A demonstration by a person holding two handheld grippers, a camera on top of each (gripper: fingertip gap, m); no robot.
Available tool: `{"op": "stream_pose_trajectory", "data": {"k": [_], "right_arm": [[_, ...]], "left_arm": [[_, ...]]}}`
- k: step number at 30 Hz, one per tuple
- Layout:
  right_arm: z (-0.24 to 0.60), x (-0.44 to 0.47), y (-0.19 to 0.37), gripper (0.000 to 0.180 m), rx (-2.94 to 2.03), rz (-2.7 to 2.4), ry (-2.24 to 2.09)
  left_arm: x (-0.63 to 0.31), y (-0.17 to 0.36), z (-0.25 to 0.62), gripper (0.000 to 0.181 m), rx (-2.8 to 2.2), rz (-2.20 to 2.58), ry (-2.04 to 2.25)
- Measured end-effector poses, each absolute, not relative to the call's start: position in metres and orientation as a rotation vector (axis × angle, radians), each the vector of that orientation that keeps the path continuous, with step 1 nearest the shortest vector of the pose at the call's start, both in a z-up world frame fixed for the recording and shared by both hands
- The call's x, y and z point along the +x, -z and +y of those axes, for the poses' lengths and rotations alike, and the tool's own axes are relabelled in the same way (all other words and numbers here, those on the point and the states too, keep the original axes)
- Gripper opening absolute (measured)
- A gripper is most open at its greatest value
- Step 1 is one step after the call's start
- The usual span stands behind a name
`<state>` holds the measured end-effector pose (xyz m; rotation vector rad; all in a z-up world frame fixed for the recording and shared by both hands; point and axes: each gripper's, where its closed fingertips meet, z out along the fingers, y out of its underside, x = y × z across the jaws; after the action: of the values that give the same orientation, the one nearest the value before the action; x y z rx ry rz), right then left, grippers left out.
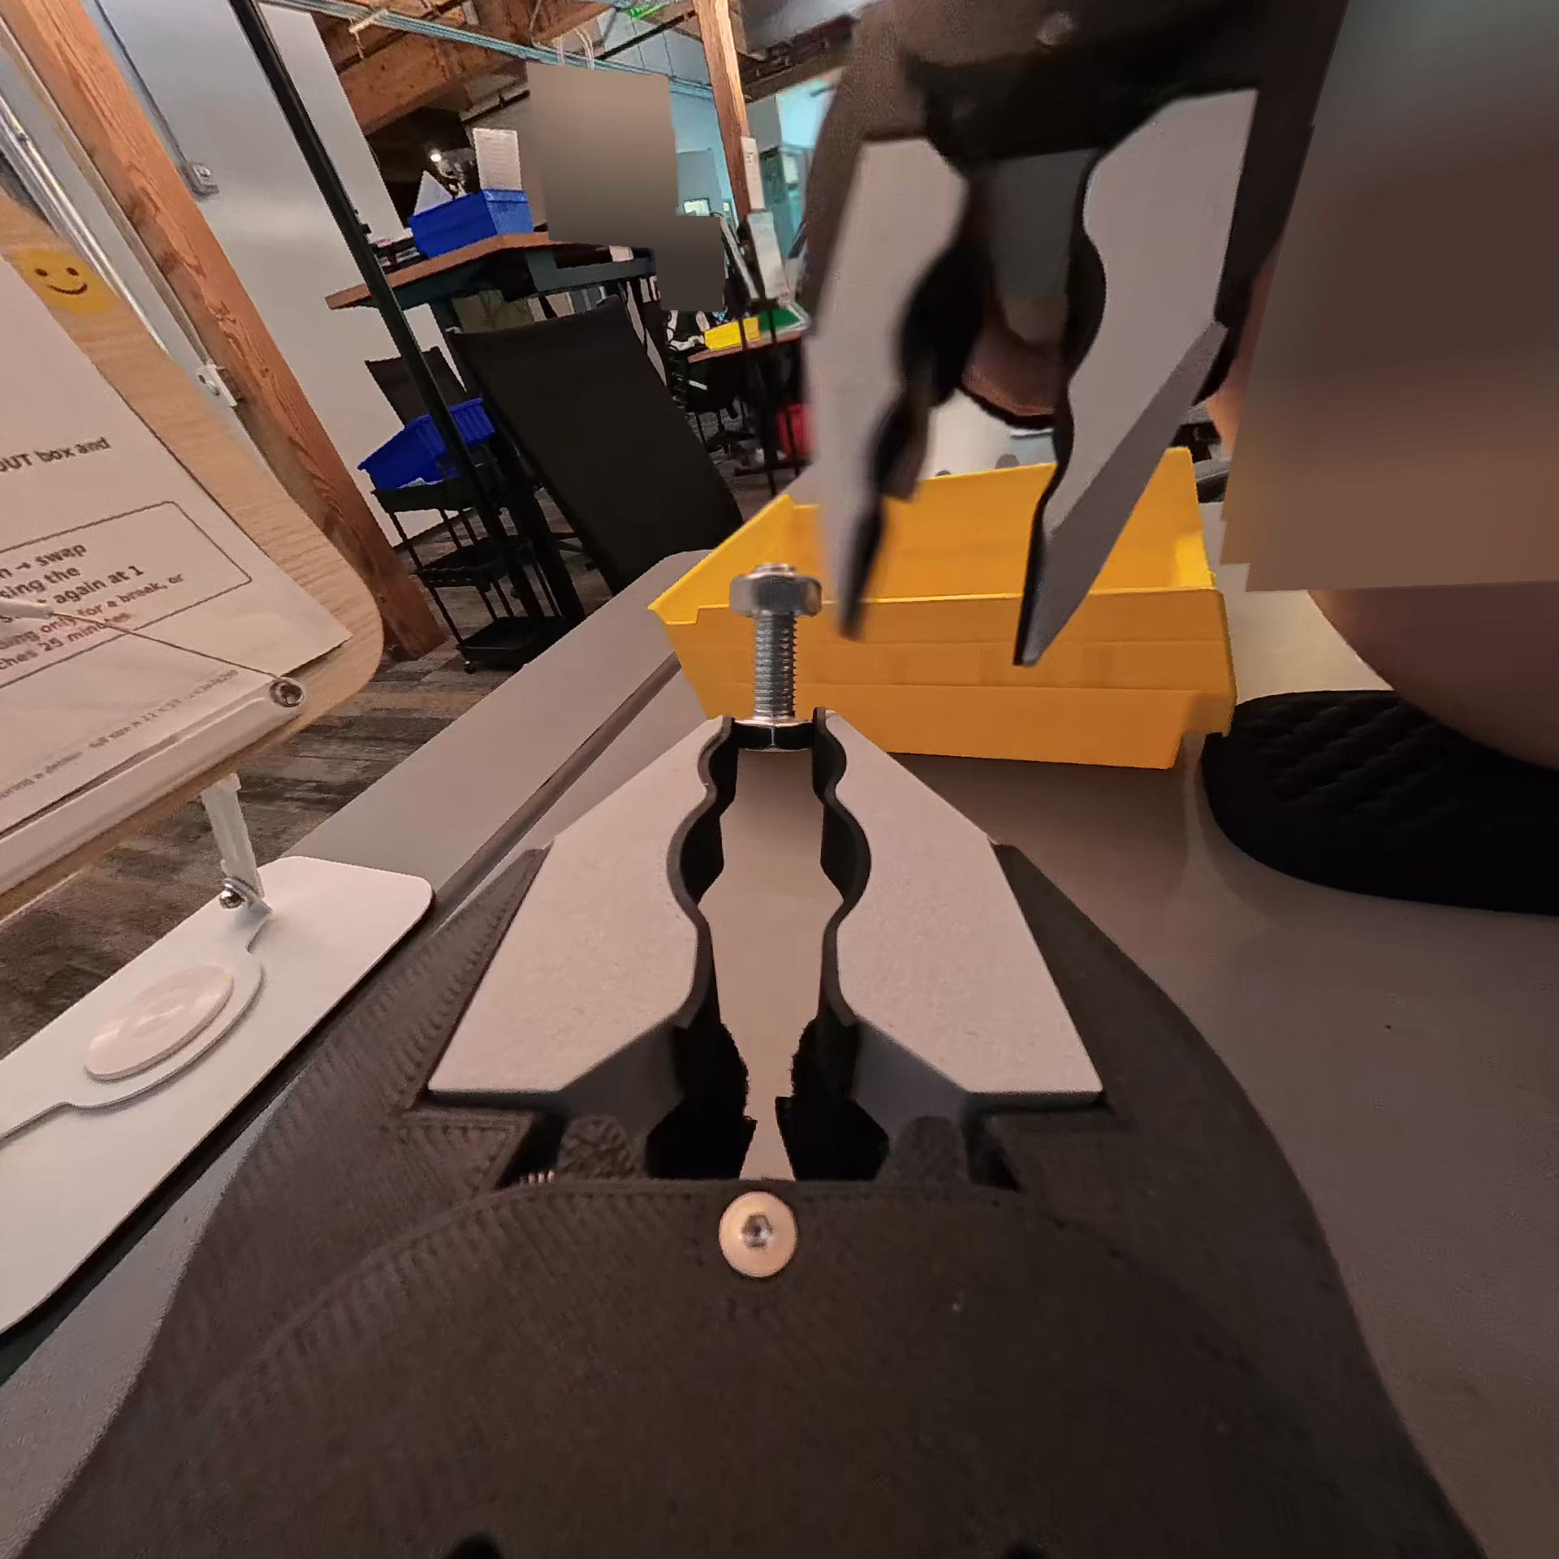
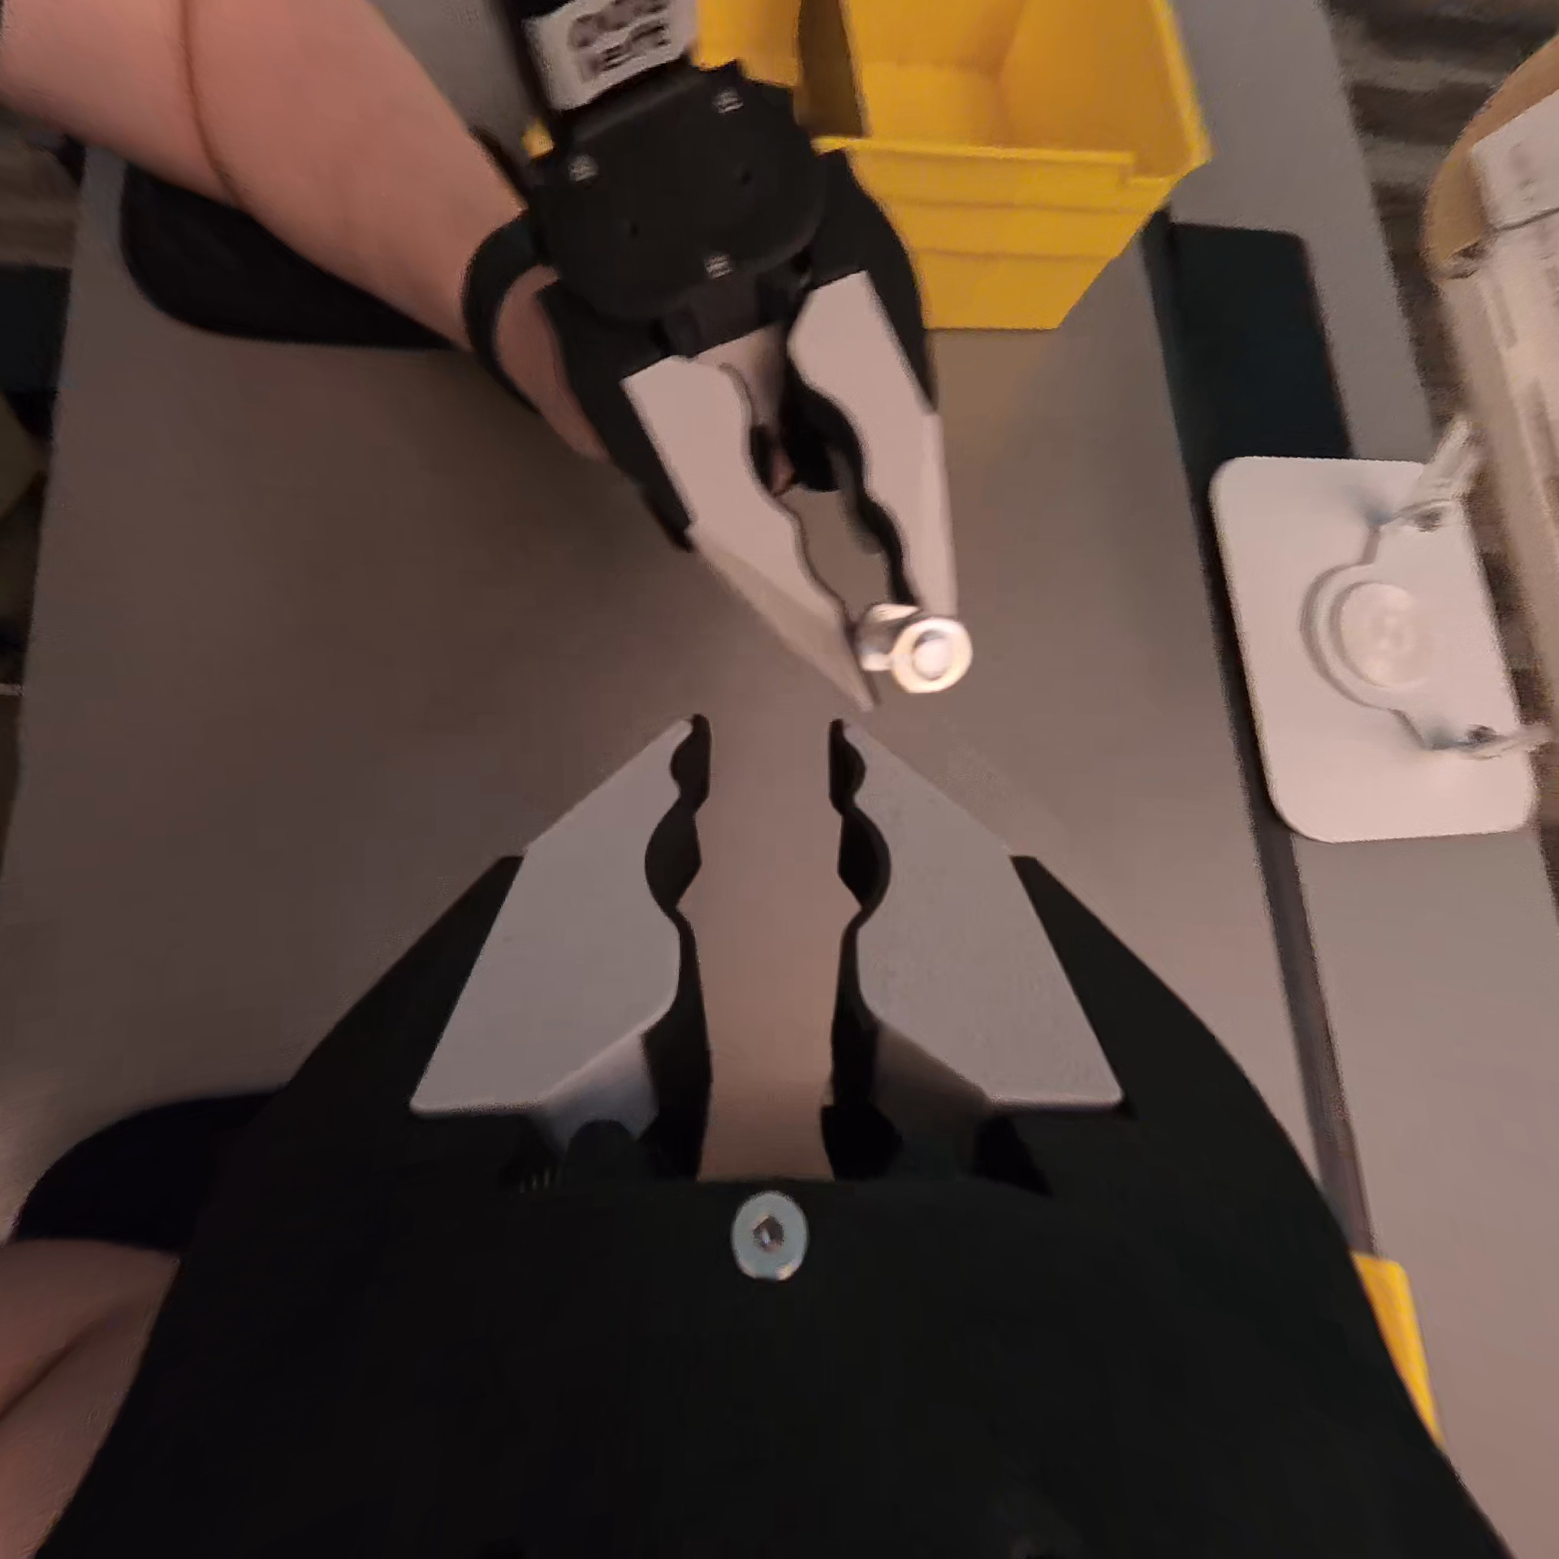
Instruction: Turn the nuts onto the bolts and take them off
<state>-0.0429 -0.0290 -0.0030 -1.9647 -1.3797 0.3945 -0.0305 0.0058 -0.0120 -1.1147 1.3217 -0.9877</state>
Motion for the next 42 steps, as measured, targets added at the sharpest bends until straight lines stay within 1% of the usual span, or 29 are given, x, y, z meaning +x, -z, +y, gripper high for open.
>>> {"op": "stream_pose_trajectory", "data": {"k": [3, 4, 6, 7, 10, 11, 13, 14, 15, 17, 20, 23, 25, 30, 33, 37, 38, 39, 42], "right_arm": [[-0.029, -0.044, -0.004, 0.027, -1.926, -1.370, -0.385], [-0.022, -0.042, -0.008, 0.030, -1.931, -1.327, -0.364], [-0.009, -0.038, -0.010, 0.047, -1.943, -1.256, -0.326], [-0.004, -0.039, -0.011, 0.053, -1.933, -1.239, -0.327], [-0.010, -0.053, -0.010, 0.057, -1.897, -1.285, -0.416], [-0.011, -0.054, -0.010, 0.062, -1.883, -1.304, -0.397], [-0.013, -0.044, -0.002, 0.055, -1.942, -1.314, -0.336], [-0.021, -0.041, 0.003, 0.030, -1.979, -1.349, -0.368], [-0.027, -0.043, 0.003, 0.025, -1.976, -1.372, -0.426], [-0.016, -0.040, -0.003, 0.027, -1.971, -1.301, -0.399], [0.003, -0.038, -0.008, 0.040, -1.971, -1.196, -0.404], [0.021, -0.042, -0.020, 0.041, -1.907, -1.098, -0.438], [0.027, -0.053, -0.036, 0.041, -1.827, -1.021, -0.546], [0.025, -0.080, -0.073, 0.031, -1.663, -0.841, -0.942], [0.032, -0.083, -0.078, 0.031, -1.630, -0.777, -1.001], [0.038, -0.090, -0.074, 0.025, -1.620, -0.745, -1.047], [0.038, -0.092, -0.073, 0.022, -1.621, -0.744, -1.059], [0.037, -0.095, -0.072, 0.010, -1.614, -0.756, -1.072], [0.036, -0.096, -0.078, 0.007, -1.584, -0.747, -1.076]], "left_arm": [[-0.031, 0.011, 0.007, 0.016, -1.126, 1.312, 1.015], [-0.031, 0.011, 0.007, 0.016, -1.124, 1.312, 1.009], [-0.031, 0.011, 0.006, 0.016, -1.119, 1.316, 1.004], [-0.031, 0.011, 0.005, 0.016, -1.118, 1.318, 1.005], [-0.030, 0.012, 0.006, 0.016, -1.122, 1.315, 1.000], [-0.031, 0.011, 0.007, 0.016, -1.124, 1.313, 1.002], [-0.031, 0.012, 0.008, 0.016, -1.133, 1.319, 1.002], [-0.031, 0.013, 0.012, 0.016, -1.151, 1.303, 0.975], [-0.032, 0.013, 0.016, 0.016, -1.161, 1.286, 0.950], [-0.034, 0.009, 0.018, 0.016, -1.162, 1.268, 0.988], [-0.039, -0.002, 0.022, 0.016, -1.160, 1.216, 1.034], [-0.046, -0.014, 0.026, 0.016, -1.141, 1.156, 1.055], [-0.050, -0.023, 0.027, 0.016, -1.136, 1.113, 1.112], [-0.064, -0.050, 0.027, 0.016, -1.114, 0.987, 1.311], [-0.069, -0.059, 0.026, 0.016, -1.107, 0.954, 1.376], [-0.071, -0.063, 0.025, 0.016, -1.103, 0.935, 1.434], [-0.071, -0.063, 0.025, 0.016, -1.103, 0.933, 1.440], [-0.071, -0.063, 0.024, 0.016, -1.103, 0.935, 1.447], [-0.073, -0.070, 0.022, 0.016, -1.090, 0.914, 1.503]]}}
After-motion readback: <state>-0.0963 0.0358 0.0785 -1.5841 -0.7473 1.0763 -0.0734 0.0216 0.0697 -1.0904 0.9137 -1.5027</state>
